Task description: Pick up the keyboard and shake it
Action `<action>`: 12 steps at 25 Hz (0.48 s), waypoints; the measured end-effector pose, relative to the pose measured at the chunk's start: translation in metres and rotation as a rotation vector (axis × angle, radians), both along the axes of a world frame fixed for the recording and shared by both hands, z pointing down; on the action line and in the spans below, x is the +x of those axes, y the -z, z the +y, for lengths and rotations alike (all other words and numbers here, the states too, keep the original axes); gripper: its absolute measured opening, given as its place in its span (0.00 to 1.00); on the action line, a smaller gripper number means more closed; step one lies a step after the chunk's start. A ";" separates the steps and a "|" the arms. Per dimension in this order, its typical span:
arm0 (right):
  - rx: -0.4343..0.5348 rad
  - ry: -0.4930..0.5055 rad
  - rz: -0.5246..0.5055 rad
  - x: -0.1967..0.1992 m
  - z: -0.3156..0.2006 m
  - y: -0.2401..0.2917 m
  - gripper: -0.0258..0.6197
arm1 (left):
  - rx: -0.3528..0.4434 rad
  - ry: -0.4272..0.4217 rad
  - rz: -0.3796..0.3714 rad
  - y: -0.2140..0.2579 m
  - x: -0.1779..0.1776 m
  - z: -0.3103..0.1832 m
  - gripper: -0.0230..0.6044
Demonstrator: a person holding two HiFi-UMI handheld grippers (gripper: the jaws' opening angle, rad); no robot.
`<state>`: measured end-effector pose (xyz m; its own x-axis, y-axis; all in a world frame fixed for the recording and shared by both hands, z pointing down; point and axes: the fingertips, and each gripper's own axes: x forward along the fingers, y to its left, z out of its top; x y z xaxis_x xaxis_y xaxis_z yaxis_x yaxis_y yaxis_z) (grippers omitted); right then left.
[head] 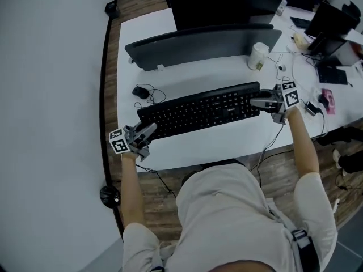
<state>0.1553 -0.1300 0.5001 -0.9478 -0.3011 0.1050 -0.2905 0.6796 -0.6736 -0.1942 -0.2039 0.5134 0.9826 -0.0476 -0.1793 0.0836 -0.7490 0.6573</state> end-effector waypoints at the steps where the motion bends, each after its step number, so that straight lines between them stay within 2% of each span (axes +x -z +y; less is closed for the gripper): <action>1: -0.044 -0.032 -0.032 -0.001 -0.001 -0.009 0.20 | -0.053 0.019 0.015 -0.013 -0.002 -0.003 0.19; 4: -0.162 -0.118 -0.071 -0.006 -0.002 -0.043 0.20 | -0.205 0.125 0.061 -0.047 -0.004 -0.023 0.19; 7: -0.267 -0.216 -0.152 -0.006 -0.003 -0.075 0.20 | -0.356 0.198 0.158 -0.060 0.005 -0.034 0.19; 12: -0.373 -0.474 -0.366 0.014 -0.028 -0.106 0.21 | -0.480 0.266 0.143 -0.091 0.023 -0.043 0.19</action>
<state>0.1693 -0.1576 0.6057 -0.7176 -0.6962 -0.0195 -0.2080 0.2410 -0.9480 -0.1712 -0.2473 0.6047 0.8931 -0.3996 -0.2067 0.0456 -0.3767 0.9252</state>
